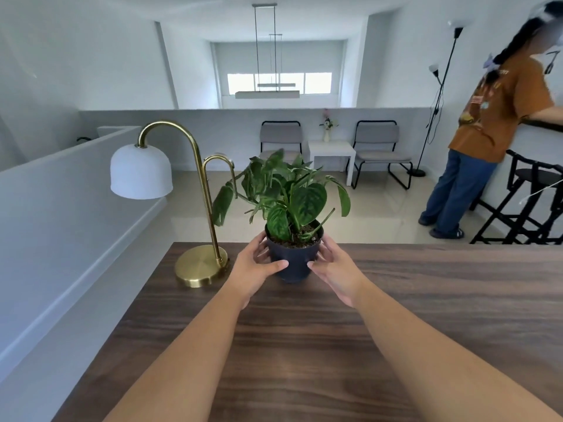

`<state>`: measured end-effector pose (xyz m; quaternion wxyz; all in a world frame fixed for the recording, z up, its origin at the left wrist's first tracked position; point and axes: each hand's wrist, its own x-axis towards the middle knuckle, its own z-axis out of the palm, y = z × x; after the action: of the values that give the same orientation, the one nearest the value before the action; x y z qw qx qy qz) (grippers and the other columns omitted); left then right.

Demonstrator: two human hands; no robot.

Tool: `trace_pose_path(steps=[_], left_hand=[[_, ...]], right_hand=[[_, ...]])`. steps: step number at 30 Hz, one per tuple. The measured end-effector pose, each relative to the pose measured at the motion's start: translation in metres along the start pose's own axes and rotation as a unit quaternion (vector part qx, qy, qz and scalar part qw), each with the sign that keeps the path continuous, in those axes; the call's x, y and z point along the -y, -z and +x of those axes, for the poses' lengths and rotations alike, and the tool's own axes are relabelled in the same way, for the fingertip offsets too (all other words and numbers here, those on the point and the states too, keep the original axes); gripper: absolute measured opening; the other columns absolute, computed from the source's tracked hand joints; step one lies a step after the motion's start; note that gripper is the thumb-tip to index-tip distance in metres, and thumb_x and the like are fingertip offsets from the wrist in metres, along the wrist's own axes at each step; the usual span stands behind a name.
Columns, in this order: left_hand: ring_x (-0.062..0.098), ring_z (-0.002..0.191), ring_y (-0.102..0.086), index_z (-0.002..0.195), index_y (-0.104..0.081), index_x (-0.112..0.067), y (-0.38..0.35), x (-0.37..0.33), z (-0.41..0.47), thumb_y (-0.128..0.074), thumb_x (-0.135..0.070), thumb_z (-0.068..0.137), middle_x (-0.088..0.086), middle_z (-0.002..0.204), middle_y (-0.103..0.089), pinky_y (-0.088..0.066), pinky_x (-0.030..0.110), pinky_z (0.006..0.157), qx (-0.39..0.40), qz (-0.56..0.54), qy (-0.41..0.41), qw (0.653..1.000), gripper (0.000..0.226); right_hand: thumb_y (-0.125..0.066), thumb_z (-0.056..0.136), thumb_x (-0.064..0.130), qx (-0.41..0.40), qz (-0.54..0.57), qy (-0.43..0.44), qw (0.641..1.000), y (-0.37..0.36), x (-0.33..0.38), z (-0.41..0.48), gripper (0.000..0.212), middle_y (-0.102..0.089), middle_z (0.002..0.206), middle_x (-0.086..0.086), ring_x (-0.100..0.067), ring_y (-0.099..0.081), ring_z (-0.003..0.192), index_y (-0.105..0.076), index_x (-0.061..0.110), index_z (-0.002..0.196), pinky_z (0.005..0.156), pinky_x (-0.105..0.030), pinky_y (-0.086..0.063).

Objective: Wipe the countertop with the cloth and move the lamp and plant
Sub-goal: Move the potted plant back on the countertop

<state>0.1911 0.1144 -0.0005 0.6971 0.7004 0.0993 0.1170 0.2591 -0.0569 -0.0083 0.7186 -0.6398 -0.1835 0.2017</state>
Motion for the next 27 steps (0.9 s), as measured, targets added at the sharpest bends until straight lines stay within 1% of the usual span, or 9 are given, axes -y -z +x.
trace_pose_path(steps=[2, 5, 8, 9, 12, 15, 21, 25, 27], left_hand=[[0.014, 0.121, -0.048, 0.145, -0.035, -0.021, -0.018, -0.006, -0.006, -0.073, 0.006, 0.074, -0.006, 0.127, -0.048, -0.041, 0.029, 0.099, 0.015, 0.003, -0.005, 1.000, 0.084], [0.013, 0.121, -0.049, 0.144, -0.036, -0.022, -0.051, -0.010, -0.020, -0.072, 0.006, 0.076, -0.006, 0.128, -0.049, -0.041, 0.029, 0.098, 0.039, 0.006, -0.011, 0.999, 0.082], [0.011, 0.120, -0.050, 0.143, -0.038, -0.023, -0.085, -0.011, -0.037, -0.071, 0.006, 0.076, -0.009, 0.128, -0.049, -0.041, 0.027, 0.098, 0.053, 0.002, -0.020, 0.998, 0.080], [0.010, 0.120, -0.050, 0.142, -0.039, -0.023, -0.097, -0.011, -0.043, -0.071, 0.006, 0.076, -0.010, 0.127, -0.049, -0.040, 0.027, 0.098, 0.056, 0.000, -0.020, 0.998, 0.079], [0.009, 0.123, -0.048, 0.143, -0.038, -0.023, -0.129, -0.008, -0.057, -0.072, 0.004, 0.077, -0.011, 0.128, -0.048, -0.039, 0.026, 0.098, 0.067, -0.004, -0.018, 0.998, 0.079], [0.011, 0.126, -0.046, 0.144, -0.036, -0.022, -0.154, -0.001, -0.070, -0.072, 0.004, 0.077, -0.011, 0.129, -0.048, -0.039, 0.025, 0.099, 0.074, -0.003, -0.010, 0.997, 0.081], [0.008, 0.122, -0.048, 0.144, -0.037, -0.020, -0.181, 0.010, -0.094, -0.071, 0.008, 0.076, -0.011, 0.127, -0.049, -0.040, 0.025, 0.100, 0.065, -0.010, -0.001, 0.998, 0.081], [0.011, 0.125, -0.050, 0.145, -0.037, -0.018, -0.185, 0.019, -0.104, -0.073, 0.008, 0.074, -0.005, 0.136, -0.051, -0.041, 0.029, 0.105, 0.061, -0.002, 0.008, 0.998, 0.083], [0.011, 0.125, -0.050, 0.144, -0.038, -0.018, -0.186, 0.022, -0.108, -0.073, 0.008, 0.074, -0.003, 0.136, -0.053, -0.042, 0.027, 0.103, 0.060, 0.003, 0.007, 0.998, 0.082]], right_hand=[[-0.047, 0.086, -0.019, -0.006, 0.003, 0.000, 1.000, 0.018, 0.005, -0.014, 0.076, -0.047, 0.145, 0.005, -0.014, -0.041, 0.136, -0.038, 0.031, 0.143, 0.115, -0.041, -0.029], [-0.049, 0.087, -0.017, -0.019, -0.003, 0.000, 1.000, 0.048, 0.012, -0.041, 0.075, -0.047, 0.146, 0.006, -0.013, -0.040, 0.136, -0.039, 0.034, 0.142, 0.115, -0.043, -0.029], [-0.050, 0.087, -0.016, -0.026, -0.014, 0.006, 1.000, 0.077, 0.020, -0.069, 0.072, -0.051, 0.141, 0.008, -0.011, -0.043, 0.132, -0.046, 0.040, 0.132, 0.114, -0.040, -0.031], [-0.050, 0.087, -0.016, -0.030, -0.016, 0.006, 0.999, 0.087, 0.023, -0.080, 0.072, -0.051, 0.141, 0.008, -0.010, -0.044, 0.132, -0.046, 0.040, 0.131, 0.113, -0.040, -0.032], [-0.050, 0.087, -0.015, -0.038, -0.029, 0.007, 0.999, 0.114, 0.025, -0.106, 0.075, -0.048, 0.145, 0.006, -0.009, -0.043, 0.133, -0.036, 0.031, 0.145, 0.114, -0.039, -0.031], [-0.050, 0.087, -0.015, -0.055, -0.035, 0.003, 0.998, 0.135, 0.021, -0.126, 0.076, -0.047, 0.145, 0.005, -0.010, -0.042, 0.133, -0.033, 0.028, 0.147, 0.112, -0.037, -0.032], [-0.048, 0.088, -0.017, -0.063, -0.022, -0.010, 0.998, 0.153, 0.011, -0.156, 0.076, -0.047, 0.143, 0.006, -0.008, -0.044, 0.129, -0.031, 0.028, 0.146, 0.109, -0.033, -0.034], [-0.050, 0.087, -0.017, -0.061, -0.033, -0.014, 0.998, 0.160, 0.003, -0.166, 0.077, -0.044, 0.148, 0.004, -0.011, -0.038, 0.136, -0.029, 0.026, 0.148, 0.112, -0.034, -0.030], [-0.051, 0.087, -0.016, -0.059, -0.036, -0.019, 0.997, 0.163, 0.000, -0.170, 0.078, -0.043, 0.149, 0.005, -0.011, -0.038, 0.137, -0.029, 0.026, 0.149, 0.113, -0.035, -0.029]])
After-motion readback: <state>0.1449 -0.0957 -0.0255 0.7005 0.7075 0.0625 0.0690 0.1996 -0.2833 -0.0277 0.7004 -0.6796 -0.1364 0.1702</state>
